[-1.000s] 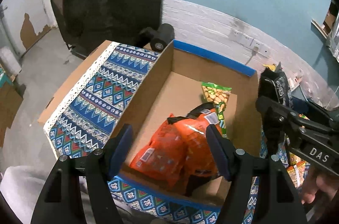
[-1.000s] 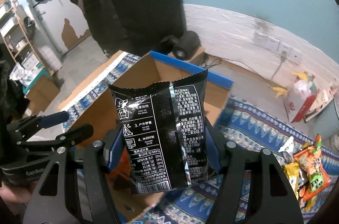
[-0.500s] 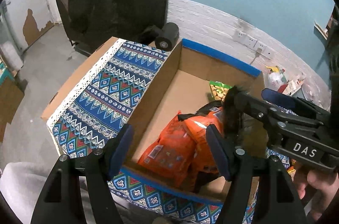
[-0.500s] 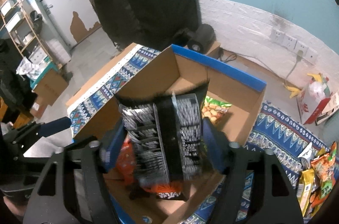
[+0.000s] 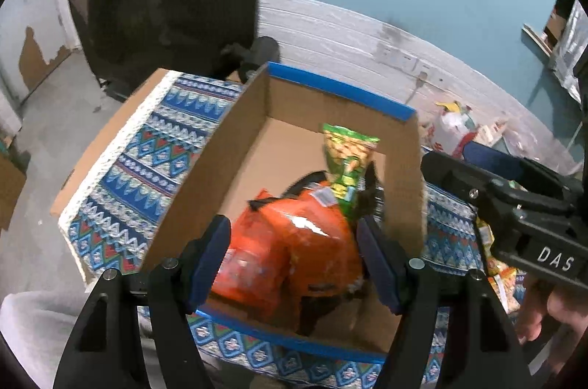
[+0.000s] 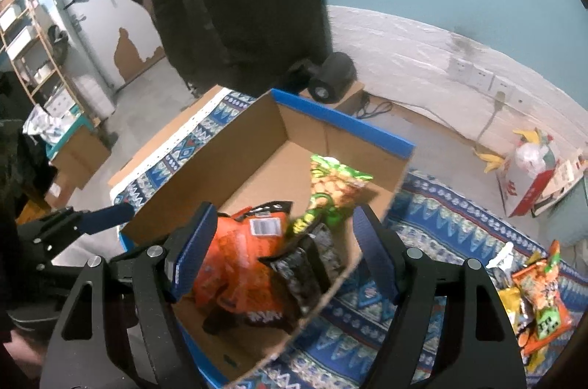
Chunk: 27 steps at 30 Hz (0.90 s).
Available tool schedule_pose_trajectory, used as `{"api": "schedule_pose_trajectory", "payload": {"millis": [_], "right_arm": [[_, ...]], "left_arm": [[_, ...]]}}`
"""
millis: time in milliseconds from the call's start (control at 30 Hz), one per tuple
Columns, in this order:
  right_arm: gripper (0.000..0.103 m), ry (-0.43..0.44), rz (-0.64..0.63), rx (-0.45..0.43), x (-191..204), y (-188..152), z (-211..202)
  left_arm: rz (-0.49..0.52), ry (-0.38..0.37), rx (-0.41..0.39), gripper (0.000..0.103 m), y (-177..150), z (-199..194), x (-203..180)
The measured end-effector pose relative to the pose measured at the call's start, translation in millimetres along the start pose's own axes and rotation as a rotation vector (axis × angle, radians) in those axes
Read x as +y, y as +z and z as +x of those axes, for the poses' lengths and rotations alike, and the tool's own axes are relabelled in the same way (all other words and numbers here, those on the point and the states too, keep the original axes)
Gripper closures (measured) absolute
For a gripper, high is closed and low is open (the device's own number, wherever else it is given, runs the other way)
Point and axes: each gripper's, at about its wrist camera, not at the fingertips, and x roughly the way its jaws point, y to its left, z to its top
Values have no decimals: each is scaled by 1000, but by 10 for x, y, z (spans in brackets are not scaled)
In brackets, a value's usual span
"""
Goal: Organize snacks
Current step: 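Lower the black bag into the box and open the right tool, then move both tools to the snack pile and grasp the striped chip bag with the left tool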
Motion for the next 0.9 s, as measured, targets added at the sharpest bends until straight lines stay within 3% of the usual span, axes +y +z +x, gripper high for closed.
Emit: {"api": "schedule_pose_trajectory", "payload": {"millis": [400,900], "right_arm": [[27,-103,36,12,-543,-263,-393],[27,-203,120,58,-1256,-890,-820]], "left_arm": [[75,-96,42,30,-102,55,-587],[158,-191,99,30,-286,99,-1353]]}}
